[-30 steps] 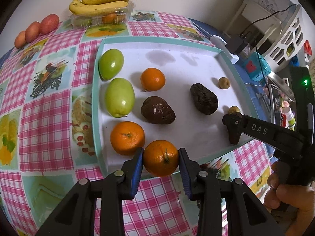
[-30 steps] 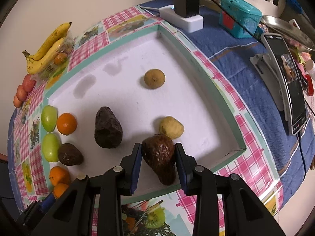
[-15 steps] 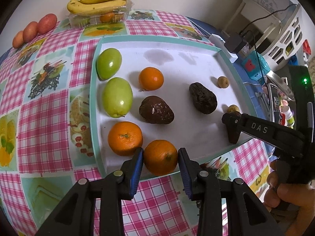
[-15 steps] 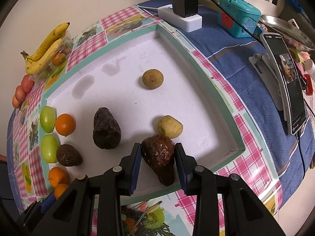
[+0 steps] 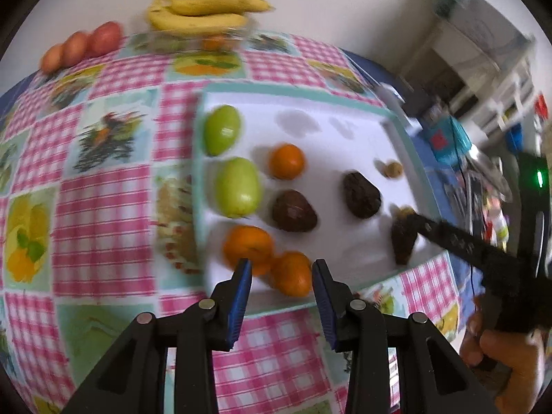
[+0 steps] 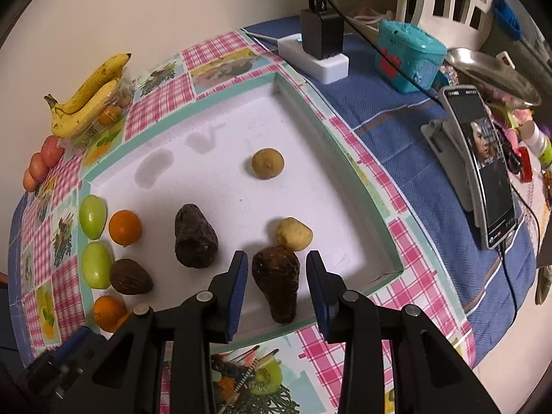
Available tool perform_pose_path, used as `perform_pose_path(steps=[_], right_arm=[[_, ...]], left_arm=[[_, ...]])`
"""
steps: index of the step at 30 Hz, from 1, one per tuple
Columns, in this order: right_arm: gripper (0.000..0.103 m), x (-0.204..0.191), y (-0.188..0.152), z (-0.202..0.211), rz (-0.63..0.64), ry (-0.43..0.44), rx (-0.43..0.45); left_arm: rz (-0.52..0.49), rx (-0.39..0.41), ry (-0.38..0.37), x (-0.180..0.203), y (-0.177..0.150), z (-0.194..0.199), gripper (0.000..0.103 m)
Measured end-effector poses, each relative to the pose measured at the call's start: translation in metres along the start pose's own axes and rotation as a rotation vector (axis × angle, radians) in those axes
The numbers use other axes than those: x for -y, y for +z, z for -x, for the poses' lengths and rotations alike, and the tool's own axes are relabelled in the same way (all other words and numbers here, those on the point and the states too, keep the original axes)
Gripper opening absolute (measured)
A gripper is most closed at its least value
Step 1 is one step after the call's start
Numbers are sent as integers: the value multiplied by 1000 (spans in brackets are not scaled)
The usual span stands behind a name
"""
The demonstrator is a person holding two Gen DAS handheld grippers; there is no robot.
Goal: Organize fruits
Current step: 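Release the mandarin beside the other orange with the left tool while the right tool lowers the dark fruit, then open the right tool to release the dark wrinkled fruit in the tray, then lift both open tools away from the tray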
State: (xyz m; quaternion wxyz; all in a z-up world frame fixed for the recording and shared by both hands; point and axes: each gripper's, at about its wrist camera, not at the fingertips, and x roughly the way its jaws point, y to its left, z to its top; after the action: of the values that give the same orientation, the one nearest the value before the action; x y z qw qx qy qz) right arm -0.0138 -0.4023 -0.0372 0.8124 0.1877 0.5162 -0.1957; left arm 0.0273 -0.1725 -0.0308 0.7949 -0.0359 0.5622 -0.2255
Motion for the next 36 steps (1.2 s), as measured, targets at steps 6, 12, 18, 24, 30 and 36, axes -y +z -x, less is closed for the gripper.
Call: perform_pose_path(steps=[6,12,18,24,30,36], right_arm=[[48,-17,-4,1,53,11,-6],[77,-47,-10,5,137,43,6],[89,-67,-17,6,211,45,29],[97,-77,-22,10,232,65,66],[97,-89,-28,11,273,68,75],[97,-95,-33,17,288,72,91]], left_arm=[[120,43,186,-49,6,14,65],[186,91,293,-84,8,26,103],[210,118,317,-103,8,31,103],[257,143,346,-119,6,33,103],[213,165,397,-122,2,37,103],[128,232,536,-118,0,55,103]])
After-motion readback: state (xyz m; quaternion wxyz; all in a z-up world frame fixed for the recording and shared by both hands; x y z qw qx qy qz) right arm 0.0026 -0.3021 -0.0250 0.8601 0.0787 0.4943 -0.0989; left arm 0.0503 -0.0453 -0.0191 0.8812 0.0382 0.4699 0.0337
